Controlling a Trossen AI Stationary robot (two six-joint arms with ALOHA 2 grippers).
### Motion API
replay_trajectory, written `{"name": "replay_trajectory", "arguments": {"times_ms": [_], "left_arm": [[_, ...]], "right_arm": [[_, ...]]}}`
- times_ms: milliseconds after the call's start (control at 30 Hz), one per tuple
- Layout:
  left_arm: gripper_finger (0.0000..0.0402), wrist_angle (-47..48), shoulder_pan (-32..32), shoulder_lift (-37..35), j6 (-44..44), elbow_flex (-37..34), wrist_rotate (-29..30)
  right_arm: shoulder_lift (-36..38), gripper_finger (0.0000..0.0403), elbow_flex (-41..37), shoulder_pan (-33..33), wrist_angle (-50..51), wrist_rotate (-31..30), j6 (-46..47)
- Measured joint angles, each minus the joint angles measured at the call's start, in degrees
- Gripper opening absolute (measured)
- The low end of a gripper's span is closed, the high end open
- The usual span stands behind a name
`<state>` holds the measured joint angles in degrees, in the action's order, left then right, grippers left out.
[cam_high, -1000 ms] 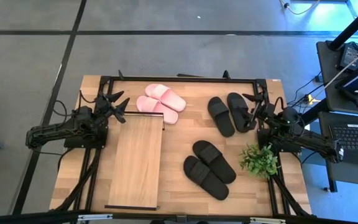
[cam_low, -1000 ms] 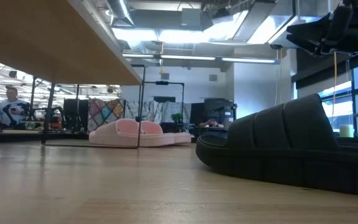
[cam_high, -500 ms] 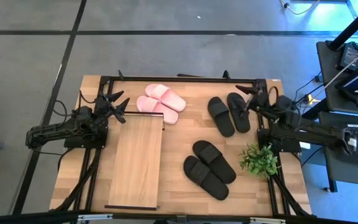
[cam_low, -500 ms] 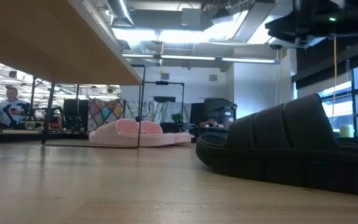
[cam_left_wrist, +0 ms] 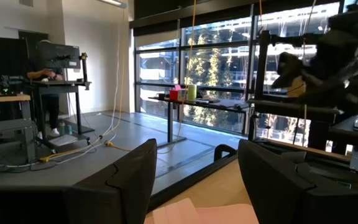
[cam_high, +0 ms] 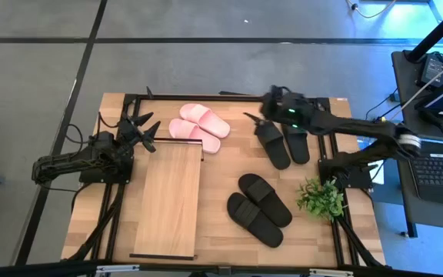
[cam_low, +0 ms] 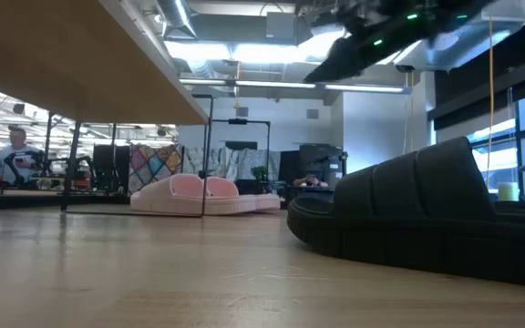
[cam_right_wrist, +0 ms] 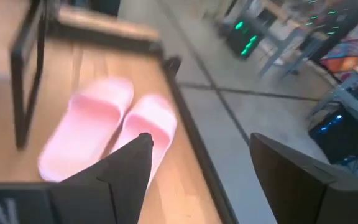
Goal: Pick and place slides into the shelf
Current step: Put the pink slipper on the shelf
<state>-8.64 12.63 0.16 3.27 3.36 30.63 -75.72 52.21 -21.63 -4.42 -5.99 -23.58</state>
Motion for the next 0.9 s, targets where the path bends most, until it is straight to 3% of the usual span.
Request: {"name": "replay_trajectory", "arguments": {"times_ms": [467, 733, 900], "left_arm": [[0.0217, 0.0, 0.0, 0.0, 0.0, 0.0, 0.0], [0.0217, 0.3, 0.0, 0.0, 0.0, 0.0, 0.0], [0.0217, 0.5, 0.0, 0.0, 0.0, 0.0, 0.0]], "right_arm": [[-33.7, 0.0268, 31.6, -1.2, 11.7, 1.7, -10.1], [-45.7, 0.0268, 47.8, -5.0, 26.8, 10.7, -9.7], [-51.6, 0.0268, 54.8, -7.0, 30.7, 11.6, -9.6]]}}
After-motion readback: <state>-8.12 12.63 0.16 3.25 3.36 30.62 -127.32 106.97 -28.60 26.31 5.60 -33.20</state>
